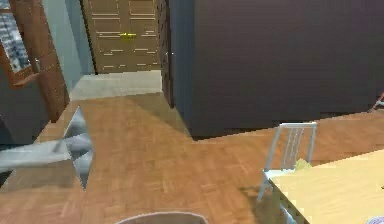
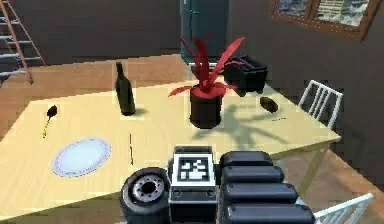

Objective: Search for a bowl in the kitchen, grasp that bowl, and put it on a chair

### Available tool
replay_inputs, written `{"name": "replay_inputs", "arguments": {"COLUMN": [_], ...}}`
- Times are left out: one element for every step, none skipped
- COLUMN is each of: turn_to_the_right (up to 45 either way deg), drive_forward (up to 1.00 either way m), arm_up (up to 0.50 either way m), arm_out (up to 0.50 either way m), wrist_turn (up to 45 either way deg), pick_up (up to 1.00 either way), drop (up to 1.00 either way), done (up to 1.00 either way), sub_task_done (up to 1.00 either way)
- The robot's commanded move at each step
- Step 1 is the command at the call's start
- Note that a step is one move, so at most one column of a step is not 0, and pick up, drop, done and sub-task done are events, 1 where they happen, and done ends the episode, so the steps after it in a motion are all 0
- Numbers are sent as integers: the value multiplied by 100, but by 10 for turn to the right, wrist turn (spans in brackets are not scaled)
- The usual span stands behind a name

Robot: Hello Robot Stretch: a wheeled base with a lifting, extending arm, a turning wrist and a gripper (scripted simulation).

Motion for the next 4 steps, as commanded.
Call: {"name": "replay_inputs", "arguments": {"turn_to_the_right": [-450, -30, 0, 0], "drive_forward": [0, 0, 0, 0], "arm_up": [0, 0, 0, 0], "arm_out": [0, 0, 20, 0], "wrist_turn": [0, 0, 0, 450], "pick_up": [0, 0, 0, 0], "drop": [0, 0, 0, 0], "done": [0, 0, 0, 0], "sub_task_done": [0, 0, 0, 0]}}
